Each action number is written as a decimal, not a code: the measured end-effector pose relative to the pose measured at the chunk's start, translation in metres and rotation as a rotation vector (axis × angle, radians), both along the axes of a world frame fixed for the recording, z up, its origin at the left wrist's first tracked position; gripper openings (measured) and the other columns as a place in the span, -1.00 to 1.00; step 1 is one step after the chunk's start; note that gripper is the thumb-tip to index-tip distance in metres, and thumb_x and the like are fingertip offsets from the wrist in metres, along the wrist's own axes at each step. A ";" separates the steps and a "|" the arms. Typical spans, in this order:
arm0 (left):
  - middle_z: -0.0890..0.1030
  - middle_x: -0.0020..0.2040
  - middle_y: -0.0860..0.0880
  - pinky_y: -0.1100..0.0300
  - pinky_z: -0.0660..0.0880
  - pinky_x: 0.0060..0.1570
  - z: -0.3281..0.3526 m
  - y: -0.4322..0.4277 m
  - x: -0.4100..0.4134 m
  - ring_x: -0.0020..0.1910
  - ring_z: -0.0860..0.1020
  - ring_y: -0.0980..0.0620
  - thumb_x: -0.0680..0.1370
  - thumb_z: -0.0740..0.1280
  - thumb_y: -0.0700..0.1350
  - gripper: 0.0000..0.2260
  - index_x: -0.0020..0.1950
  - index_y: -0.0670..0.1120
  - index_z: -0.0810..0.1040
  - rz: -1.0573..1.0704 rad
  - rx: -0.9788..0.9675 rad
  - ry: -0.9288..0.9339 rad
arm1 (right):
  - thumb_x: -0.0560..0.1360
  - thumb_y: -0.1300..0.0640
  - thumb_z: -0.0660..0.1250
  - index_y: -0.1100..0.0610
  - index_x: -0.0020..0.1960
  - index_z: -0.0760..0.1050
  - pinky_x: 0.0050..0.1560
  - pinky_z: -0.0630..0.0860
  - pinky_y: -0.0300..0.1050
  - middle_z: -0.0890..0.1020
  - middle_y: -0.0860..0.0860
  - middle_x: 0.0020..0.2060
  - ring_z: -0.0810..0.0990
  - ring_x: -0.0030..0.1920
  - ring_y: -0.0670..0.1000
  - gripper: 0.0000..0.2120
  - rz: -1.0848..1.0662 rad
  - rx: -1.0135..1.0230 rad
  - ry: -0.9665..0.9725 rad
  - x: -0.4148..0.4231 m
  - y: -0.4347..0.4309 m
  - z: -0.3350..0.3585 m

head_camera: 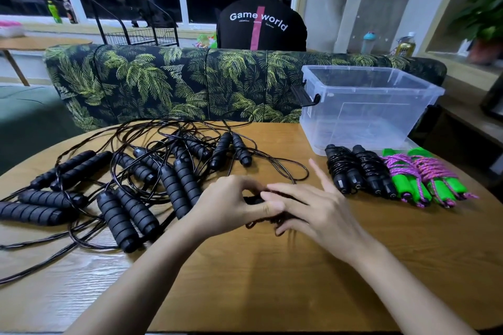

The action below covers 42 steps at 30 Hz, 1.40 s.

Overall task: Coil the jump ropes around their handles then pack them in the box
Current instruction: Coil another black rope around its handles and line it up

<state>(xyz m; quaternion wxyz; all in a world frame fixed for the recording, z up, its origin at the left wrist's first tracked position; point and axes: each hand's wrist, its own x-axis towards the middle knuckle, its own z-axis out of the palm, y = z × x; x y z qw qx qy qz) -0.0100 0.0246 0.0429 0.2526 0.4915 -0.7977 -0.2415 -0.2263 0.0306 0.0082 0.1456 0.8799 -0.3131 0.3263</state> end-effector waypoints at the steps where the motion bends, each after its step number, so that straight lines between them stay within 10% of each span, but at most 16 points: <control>1: 0.68 -0.27 0.07 0.21 0.56 -0.28 0.005 0.002 -0.001 -0.32 0.61 0.12 0.39 0.26 0.47 -0.50 0.00 0.10 0.66 -0.001 0.060 0.090 | 0.46 -0.11 0.43 -0.01 0.37 0.50 0.44 0.19 0.38 0.61 -0.08 0.25 0.62 0.16 -0.10 -0.49 0.016 0.056 -0.053 0.000 0.000 -0.003; 5: 0.68 -0.13 -0.09 0.40 0.50 -0.40 0.005 -0.004 0.005 -0.34 0.66 0.16 0.53 0.09 0.27 -0.44 0.22 -0.11 0.57 0.169 0.420 0.764 | 0.37 -0.21 0.45 -0.19 0.35 0.45 0.50 0.24 0.00 0.55 -0.39 0.19 0.49 0.25 -0.33 -0.43 -0.050 0.367 -0.491 0.004 0.007 0.003; 9: 0.69 0.08 0.02 0.29 0.52 0.12 -0.023 0.003 -0.013 0.11 0.63 0.15 0.50 0.21 0.19 -0.54 0.27 -0.05 0.52 0.104 0.293 0.709 | 0.28 -0.07 0.53 -0.39 0.16 0.52 0.13 0.40 -0.44 0.59 -0.52 -0.07 0.55 0.08 -0.39 -0.51 -0.168 0.558 -0.876 0.006 0.001 0.007; 15: 0.70 -0.10 -0.04 0.08 0.57 0.04 -0.039 -0.001 -0.044 -0.09 0.66 0.03 0.55 0.40 -0.01 -0.62 0.34 -0.06 0.49 0.110 0.120 0.507 | 0.37 0.11 0.56 -0.22 0.20 0.57 0.23 0.50 -0.13 0.67 -0.19 0.09 0.60 0.15 -0.24 -0.54 -0.217 0.644 -1.078 0.008 -0.012 0.000; 22: 0.69 -0.22 0.09 0.42 0.39 -0.33 -0.029 -0.032 -0.031 -0.40 0.49 0.31 0.48 0.43 0.01 -0.67 0.18 -0.12 0.63 0.139 0.035 0.523 | 0.38 0.15 0.46 0.08 0.28 0.55 -0.03 0.54 -0.36 0.72 -0.16 -0.07 0.66 0.03 -0.21 -0.54 -0.070 0.934 -1.382 0.009 -0.011 0.000; 27: 0.72 -0.09 0.11 0.43 0.49 -0.12 -0.032 -0.047 -0.034 -0.10 0.64 0.27 0.53 0.41 -0.20 -0.80 0.15 -0.13 0.65 0.110 0.257 0.759 | 0.34 -0.08 0.45 0.06 0.34 0.52 0.36 0.43 0.14 0.68 -0.01 0.14 0.62 0.22 -0.01 -0.40 -0.019 1.137 -1.451 0.012 -0.018 -0.008; 37: 0.73 -0.14 0.02 0.30 0.56 -0.06 -0.045 -0.079 -0.046 -0.08 0.69 0.10 0.39 0.55 -0.21 -0.83 -0.04 -0.10 0.71 0.246 0.229 0.838 | 0.59 0.12 0.33 -0.23 0.46 0.30 0.33 0.29 -0.27 0.42 -0.13 0.34 0.39 0.34 -0.15 -0.49 -0.296 0.578 -0.824 0.017 -0.061 -0.031; 42: 0.70 -0.29 0.14 0.39 0.52 -0.21 -0.054 -0.077 -0.042 -0.30 0.62 0.26 0.29 0.63 -0.09 -0.83 -0.26 0.06 0.67 0.315 0.066 0.695 | 0.46 -0.18 0.30 -0.35 0.51 0.07 0.32 0.32 -0.23 0.25 -0.19 0.48 0.25 0.47 -0.16 -0.30 -0.333 0.647 -0.601 0.027 -0.058 -0.046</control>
